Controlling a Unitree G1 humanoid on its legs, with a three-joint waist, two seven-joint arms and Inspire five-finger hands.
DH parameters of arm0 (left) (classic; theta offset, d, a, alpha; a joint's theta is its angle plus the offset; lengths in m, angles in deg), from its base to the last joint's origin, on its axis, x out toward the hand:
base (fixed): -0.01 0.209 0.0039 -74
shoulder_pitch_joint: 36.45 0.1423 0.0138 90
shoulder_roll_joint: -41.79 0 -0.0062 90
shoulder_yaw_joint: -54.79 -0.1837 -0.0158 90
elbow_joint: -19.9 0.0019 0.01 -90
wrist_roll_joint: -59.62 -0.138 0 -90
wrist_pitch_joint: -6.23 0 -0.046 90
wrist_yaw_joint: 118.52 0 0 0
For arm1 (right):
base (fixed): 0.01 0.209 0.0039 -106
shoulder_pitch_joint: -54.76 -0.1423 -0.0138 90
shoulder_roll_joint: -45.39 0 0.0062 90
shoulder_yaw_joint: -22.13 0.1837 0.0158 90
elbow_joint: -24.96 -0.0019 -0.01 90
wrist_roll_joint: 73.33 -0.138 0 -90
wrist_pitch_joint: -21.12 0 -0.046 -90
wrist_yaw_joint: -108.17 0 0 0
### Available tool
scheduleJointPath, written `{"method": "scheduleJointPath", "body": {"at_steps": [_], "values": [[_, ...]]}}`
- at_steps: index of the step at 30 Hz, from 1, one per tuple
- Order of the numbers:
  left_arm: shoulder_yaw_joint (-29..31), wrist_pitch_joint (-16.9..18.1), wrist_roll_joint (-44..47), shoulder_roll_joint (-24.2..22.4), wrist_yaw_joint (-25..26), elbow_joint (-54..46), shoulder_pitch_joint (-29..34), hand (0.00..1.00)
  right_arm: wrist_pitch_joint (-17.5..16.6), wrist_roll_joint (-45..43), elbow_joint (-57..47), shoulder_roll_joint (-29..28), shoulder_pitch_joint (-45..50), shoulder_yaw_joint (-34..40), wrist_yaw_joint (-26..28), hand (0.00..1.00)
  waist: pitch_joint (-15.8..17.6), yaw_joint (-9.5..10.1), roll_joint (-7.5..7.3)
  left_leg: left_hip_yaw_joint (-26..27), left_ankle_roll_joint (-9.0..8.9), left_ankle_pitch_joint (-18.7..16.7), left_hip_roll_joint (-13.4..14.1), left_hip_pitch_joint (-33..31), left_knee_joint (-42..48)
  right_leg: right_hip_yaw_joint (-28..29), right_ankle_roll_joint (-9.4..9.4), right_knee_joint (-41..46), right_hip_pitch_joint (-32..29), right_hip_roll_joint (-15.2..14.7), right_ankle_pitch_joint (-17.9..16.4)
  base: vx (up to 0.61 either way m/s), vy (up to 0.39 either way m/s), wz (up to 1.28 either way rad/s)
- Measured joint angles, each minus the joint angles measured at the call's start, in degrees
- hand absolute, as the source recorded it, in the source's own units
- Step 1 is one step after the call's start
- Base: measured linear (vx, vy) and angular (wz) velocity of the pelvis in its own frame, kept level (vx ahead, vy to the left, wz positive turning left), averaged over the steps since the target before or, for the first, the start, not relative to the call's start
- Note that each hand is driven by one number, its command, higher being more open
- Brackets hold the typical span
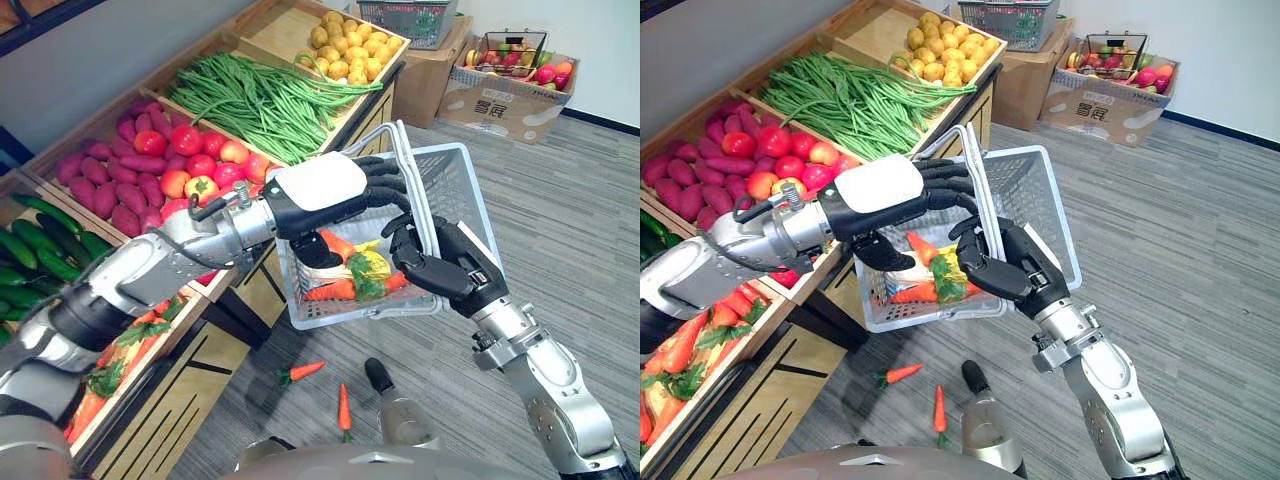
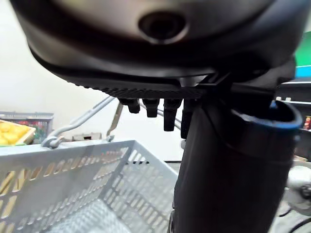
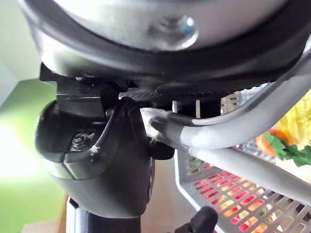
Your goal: Pick vegetable in the basket
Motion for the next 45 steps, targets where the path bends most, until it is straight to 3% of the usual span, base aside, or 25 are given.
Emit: {"method": "scheduleJointPath", "body": {"at_steps": [8,12,23,28,31,38,40,45], "values": [[-4.74,2.06,10.58,6.47,-8.33,-9.44,-0.04,1.00,0.04,0.46,0.03,-0.13,0.71,0.27,0.08,0.00,-1.56,-0.26,0.09,-1.56,0.16,0.20,-0.12,-0.73,-0.10,-1.50,-0.29,-0.11,0.54,-0.26,-0.21,0.03,0.047,0.10],[-4.48,2.03,13.08,9.80,-10.09,-10.58,-0.76,1.00,0.11,1.26,0.13,-0.21,0.99,0.24,1.56,0.00,-1.92,-0.34,0.18,-1.98,0.41,0.43,-0.64,-0.78,-0.50,-1.85,-0.38,-0.11,0.71,-0.71,-0.31,0.01,0.052,0.06],[0.23,1.36,12.58,10.25,-11.26,-10.28,2.06,1.00,0.23,3.36,0.19,-5.33,1.29,2.75,2.36,0.00,-2.43,-0.46,0.03,-3.65,0.46,1.46,-1.16,-1.61,-1.37,-3.36,-0.48,-0.08,0.91,-0.99,-0.36,0.03,0.042,0.08],[6.33,0.59,14.79,10.29,-12.22,-9.17,8.22,1.00,0.34,3.56,0.19,-7.82,3.39,5.46,2.44,0.00,-3.06,0.03,-0.80,-5.38,0.56,2.85,-2.85,-1.56,-3.63,-5.21,-0.91,-0.10,1.82,-1.90,-0.75,0.04,0.032,0.21],[13.07,-1.56,15.23,10.34,-11.78,-4.63,13.11,1.00,0.33,3.47,0.20,-9.52,5.76,10.52,1.54,0.00,-3.59,1.06,-1.71,-6.45,0.87,4.02,-4.13,-1.65,-5.39,-6.48,-1.01,-0.08,2.13,-2.82,-0.98,0.02,0.024,0.25],[25.71,-4.13,19.72,10.07,-7.90,1.32,24.58,1.00,0.32,3.32,0.82,-9.61,11.30,16.08,-0.34,0.00,-4.84,3.24,-3.77,-10.42,1.40,7.02,-7.82,-1.68,-10.11,-10.85,-1.30,0.02,3.91,-4.95,-2.12,0.03,0.016,0.34],[30.98,-4.05,22.00,8.62,-6.56,3.17,29.06,1.00,0.32,3.30,2.12,-9.64,12.47,17.51,-0.42,0.00,-5.52,3.93,-4.52,-11.56,1.49,8.11,-8.85,-1.67,-11.78,-12.24,-1.49,0.04,4.27,-5.51,-2.41,0.04,0.009,0.36],[45.11,-4.27,26.13,-0.07,-3.24,10.15,39.62,1.00,0.32,2.77,4.65,-11.50,14.99,22.13,-0.48,0.00,-6.92,5.32,-5.96,-14.30,1.30,10.16,-10.65,-1.63,-15.31,-15.45,-1.98,0.15,5.22,-6.19,-3.58,0.03,-0.011,0.30]]}}
